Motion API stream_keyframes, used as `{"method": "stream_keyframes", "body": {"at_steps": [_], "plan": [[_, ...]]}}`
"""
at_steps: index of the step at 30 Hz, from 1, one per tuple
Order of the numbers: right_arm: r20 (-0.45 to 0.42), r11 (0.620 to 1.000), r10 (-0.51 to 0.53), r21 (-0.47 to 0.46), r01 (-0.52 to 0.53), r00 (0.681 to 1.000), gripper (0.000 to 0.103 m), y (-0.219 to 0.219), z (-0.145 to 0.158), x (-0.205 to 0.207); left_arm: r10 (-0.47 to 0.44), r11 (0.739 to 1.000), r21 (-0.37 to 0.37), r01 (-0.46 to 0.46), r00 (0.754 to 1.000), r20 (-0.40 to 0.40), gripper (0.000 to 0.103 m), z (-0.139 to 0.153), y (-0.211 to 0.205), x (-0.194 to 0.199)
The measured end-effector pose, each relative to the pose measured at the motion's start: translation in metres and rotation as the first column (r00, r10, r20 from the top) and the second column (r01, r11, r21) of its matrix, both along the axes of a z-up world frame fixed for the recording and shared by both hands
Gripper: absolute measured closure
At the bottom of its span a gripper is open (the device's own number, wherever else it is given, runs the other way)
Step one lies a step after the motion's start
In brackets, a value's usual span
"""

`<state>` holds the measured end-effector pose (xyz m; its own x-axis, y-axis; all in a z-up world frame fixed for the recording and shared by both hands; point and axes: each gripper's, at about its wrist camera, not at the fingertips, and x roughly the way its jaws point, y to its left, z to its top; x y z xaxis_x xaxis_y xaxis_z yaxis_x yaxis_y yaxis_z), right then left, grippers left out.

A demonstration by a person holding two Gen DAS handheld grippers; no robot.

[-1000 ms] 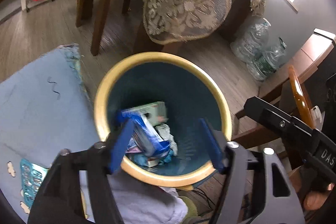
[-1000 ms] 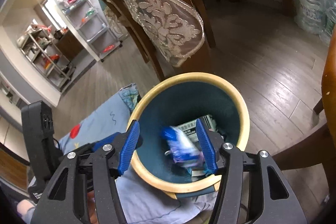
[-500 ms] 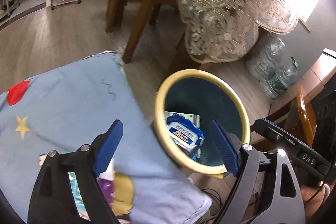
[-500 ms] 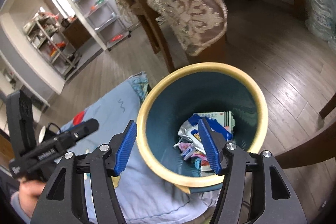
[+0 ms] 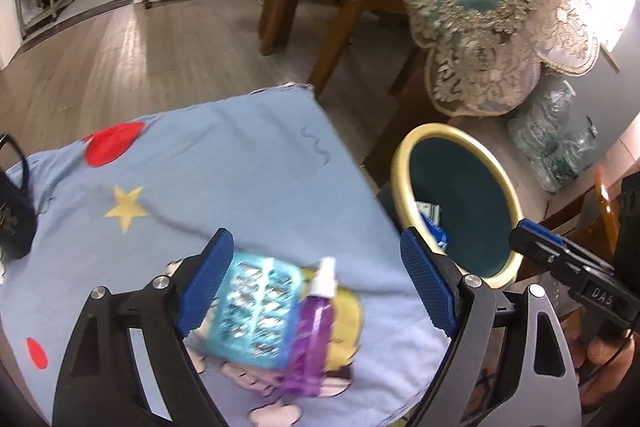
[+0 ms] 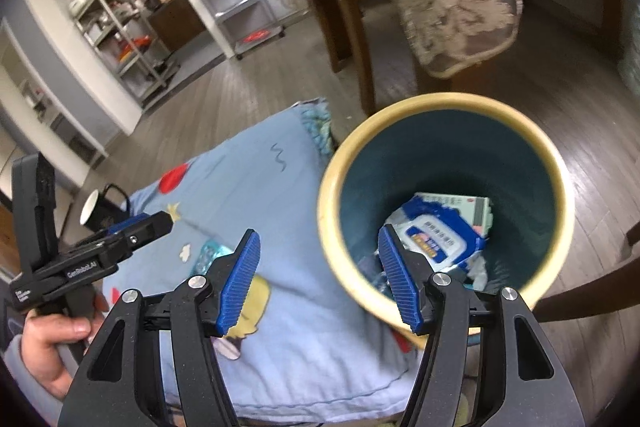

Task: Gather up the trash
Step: 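Grasp the teal blister pack on the cushion with the left gripper and lift it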

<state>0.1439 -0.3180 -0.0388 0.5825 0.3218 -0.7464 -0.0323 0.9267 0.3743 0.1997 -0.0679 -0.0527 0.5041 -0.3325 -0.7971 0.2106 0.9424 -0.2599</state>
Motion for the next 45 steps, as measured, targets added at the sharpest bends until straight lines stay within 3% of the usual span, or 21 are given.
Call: {"method": "stream_keyframes", "body": {"at_steps": [5,10,19,33,39,41,43,45], "plan": [[-0.02,0.999,0.039,-0.003,-0.039,0.999,0.04,0.017,-0.006,0.0,-0.007,0.996,0.085,0.011,0.999,-0.047,0.019,-0.019,0.012,-0.008],[-0.048,0.998,0.07,0.008,-0.07,0.996,0.04,0.031,-0.012,0.0,-0.016,0.974,0.225,0.035,0.996,-0.089,0.019,-0.041,0.016,-0.014],[-0.067,0.996,0.094,0.011,-0.093,0.993,0.04,0.04,-0.017,0.0,-0.061,0.947,0.301,0.113,0.982,-0.178,0.019,-0.074,0.012,-0.018],[-0.184,0.987,0.152,0.075,-0.141,0.971,0.04,0.054,-0.049,0.002,-0.075,0.95,0.278,0.145,0.966,-0.245,0.019,-0.099,-0.001,-0.006],[-0.206,0.986,0.157,0.095,-0.14,0.966,0.04,0.054,-0.054,0.002,-0.075,0.947,0.29,0.139,0.972,-0.223,0.018,-0.101,-0.003,-0.006],[-0.219,0.985,0.158,0.098,-0.14,0.963,0.04,0.055,-0.057,0.002,-0.071,0.949,0.285,0.133,0.974,-0.217,0.022,-0.1,-0.002,-0.007],[-0.225,0.985,0.163,0.096,-0.145,0.961,0.04,0.058,-0.059,0.003,-0.066,0.951,0.282,0.125,0.976,-0.208,0.033,-0.097,0.002,-0.009],[-0.227,0.984,0.172,0.091,-0.155,0.958,0.04,0.062,-0.06,0.003,-0.061,0.95,0.287,0.121,0.975,-0.212,0.033,-0.096,0.004,-0.007]]}}
